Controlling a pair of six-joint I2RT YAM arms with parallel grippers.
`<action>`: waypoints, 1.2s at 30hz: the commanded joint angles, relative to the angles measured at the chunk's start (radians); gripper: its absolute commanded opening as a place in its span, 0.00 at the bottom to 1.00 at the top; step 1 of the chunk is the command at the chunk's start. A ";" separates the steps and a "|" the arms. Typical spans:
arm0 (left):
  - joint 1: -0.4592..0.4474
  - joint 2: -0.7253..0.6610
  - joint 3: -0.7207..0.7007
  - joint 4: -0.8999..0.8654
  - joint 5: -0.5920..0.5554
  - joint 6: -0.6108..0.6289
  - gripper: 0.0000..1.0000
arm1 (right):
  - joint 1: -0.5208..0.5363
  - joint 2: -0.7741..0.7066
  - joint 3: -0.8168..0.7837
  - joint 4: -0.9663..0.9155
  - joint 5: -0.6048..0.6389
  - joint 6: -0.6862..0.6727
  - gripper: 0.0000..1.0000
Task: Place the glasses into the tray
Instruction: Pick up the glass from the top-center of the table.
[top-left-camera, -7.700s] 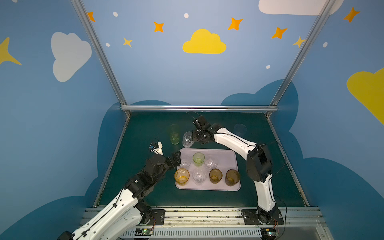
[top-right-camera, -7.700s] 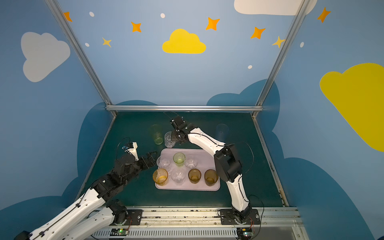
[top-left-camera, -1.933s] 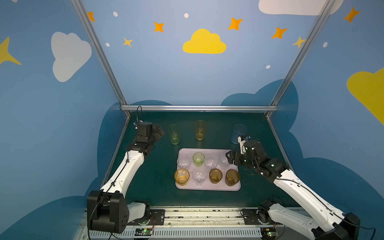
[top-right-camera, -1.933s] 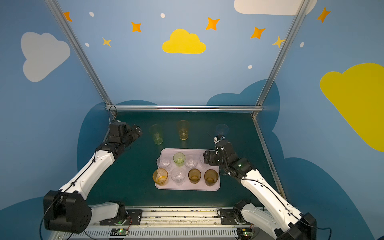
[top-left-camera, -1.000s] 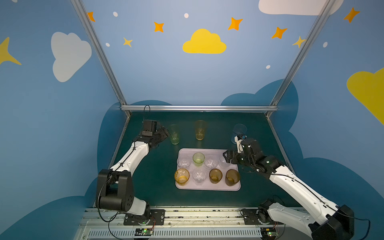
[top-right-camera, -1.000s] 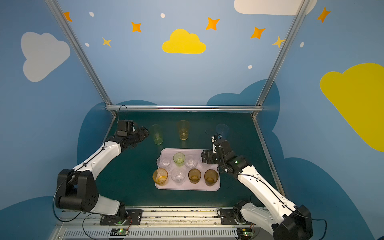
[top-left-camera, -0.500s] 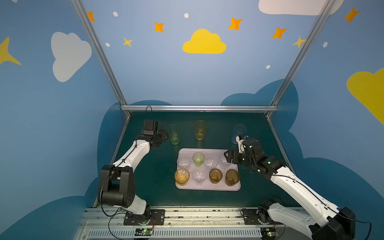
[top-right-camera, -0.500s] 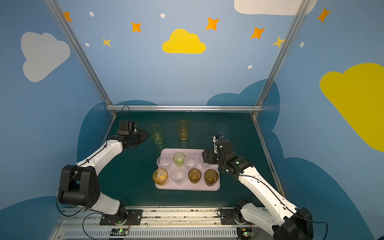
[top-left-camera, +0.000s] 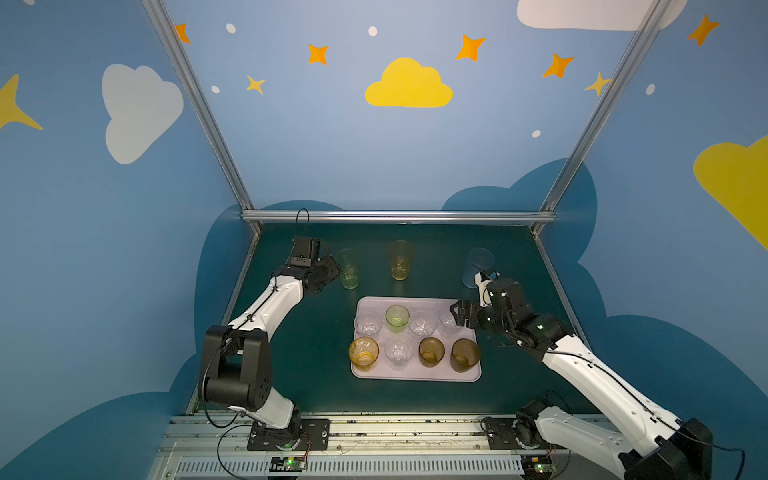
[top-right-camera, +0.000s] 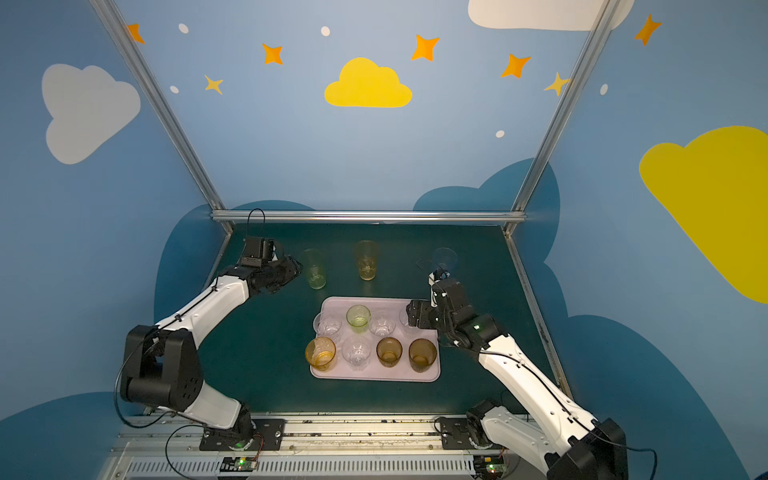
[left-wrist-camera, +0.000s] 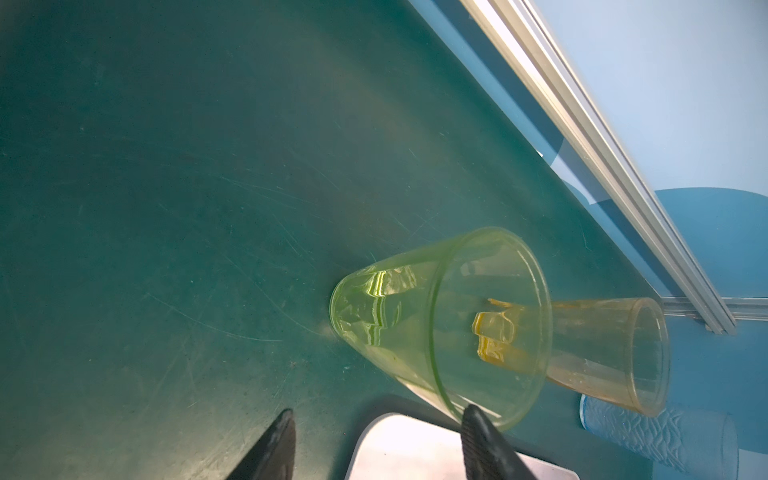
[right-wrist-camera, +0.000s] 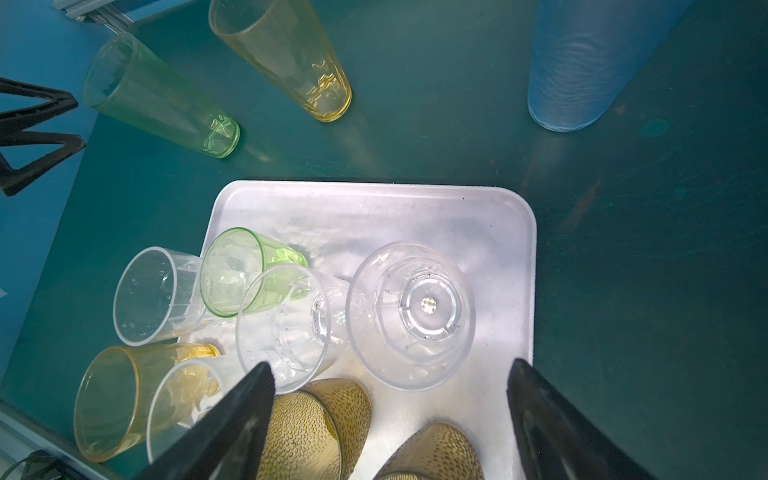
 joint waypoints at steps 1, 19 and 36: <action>-0.002 0.023 0.046 -0.030 -0.020 0.010 0.63 | -0.006 -0.006 -0.010 -0.016 0.003 0.005 0.88; 0.003 0.123 0.109 -0.039 -0.066 0.027 0.51 | -0.023 0.001 -0.017 -0.008 -0.016 0.005 0.88; -0.007 0.171 0.167 -0.092 -0.035 0.031 0.12 | -0.051 0.008 -0.018 0.028 -0.037 -0.019 0.88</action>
